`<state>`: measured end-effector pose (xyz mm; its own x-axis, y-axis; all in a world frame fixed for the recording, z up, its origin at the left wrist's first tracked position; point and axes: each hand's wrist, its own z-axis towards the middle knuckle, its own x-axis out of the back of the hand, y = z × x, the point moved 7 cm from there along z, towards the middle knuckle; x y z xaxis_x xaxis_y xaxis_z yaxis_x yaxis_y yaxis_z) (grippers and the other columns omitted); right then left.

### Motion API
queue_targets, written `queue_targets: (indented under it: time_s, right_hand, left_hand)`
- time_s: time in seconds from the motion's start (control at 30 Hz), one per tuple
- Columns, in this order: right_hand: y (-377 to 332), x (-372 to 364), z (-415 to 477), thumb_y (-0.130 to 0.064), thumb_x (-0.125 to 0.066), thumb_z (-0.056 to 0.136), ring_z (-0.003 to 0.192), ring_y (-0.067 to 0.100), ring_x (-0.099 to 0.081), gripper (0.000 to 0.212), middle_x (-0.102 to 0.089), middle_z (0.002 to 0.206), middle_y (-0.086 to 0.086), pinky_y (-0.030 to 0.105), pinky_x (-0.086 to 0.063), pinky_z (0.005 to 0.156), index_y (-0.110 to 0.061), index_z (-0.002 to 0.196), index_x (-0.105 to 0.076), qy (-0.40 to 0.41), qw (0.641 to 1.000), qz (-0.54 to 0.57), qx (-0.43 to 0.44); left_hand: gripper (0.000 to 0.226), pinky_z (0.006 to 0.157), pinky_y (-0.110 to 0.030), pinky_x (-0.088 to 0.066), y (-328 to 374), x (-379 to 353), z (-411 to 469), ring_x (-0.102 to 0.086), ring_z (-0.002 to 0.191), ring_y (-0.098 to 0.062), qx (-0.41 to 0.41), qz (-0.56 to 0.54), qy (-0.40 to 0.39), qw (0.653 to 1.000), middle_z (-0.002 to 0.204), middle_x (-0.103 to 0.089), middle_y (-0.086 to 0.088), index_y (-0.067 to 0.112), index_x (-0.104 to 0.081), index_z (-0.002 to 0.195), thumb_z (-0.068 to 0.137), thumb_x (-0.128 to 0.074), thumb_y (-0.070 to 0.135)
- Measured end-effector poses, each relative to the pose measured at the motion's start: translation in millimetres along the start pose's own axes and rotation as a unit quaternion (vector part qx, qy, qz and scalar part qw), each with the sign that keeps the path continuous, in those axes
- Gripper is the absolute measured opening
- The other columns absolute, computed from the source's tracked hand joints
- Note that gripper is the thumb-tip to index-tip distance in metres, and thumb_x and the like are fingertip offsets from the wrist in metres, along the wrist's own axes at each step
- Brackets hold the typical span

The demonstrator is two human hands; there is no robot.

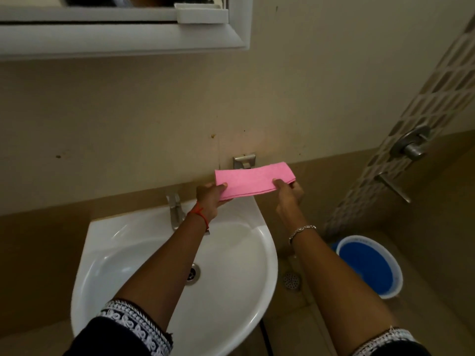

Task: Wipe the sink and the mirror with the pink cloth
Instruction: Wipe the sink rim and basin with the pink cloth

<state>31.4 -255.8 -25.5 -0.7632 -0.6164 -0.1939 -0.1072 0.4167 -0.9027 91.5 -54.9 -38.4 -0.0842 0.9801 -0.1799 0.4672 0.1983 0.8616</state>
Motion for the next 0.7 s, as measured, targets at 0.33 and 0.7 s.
queue_targets:
  time_s: [0.33,0.7]
  right_hand:
    - [-27.1,-34.5,-67.5,0.006,-0.052,0.083,0.060,0.004,-0.049,0.018,-0.050,0.071,-0.001,0.017,-0.042,0.051,-0.012,0.079,-0.053,-0.138,0.954,-0.086,0.251]
    - [34.1,-81.0,-167.0,-0.010,-0.046,0.085,0.140,0.030,-0.025,0.059,-0.032,0.149,0.016,0.047,-0.027,0.114,-0.004,0.141,-0.031,-0.319,0.662,-0.411,0.540]
  left_hand:
    - [0.034,0.067,-0.034,-0.052,9.8,14.0,-36.8,-0.055,0.078,-0.019,-0.027,-0.041,-0.032,0.998,0.086,-0.055,-0.006,0.002,-0.048,0.121,0.087,-0.047,0.002]
    - [0.033,0.062,-0.030,-0.048,8.1,62.1,-86.8,-0.056,0.079,-0.019,-0.054,-0.105,-0.043,0.992,0.088,-0.059,-0.005,0.013,-0.061,0.100,0.098,-0.031,0.026]
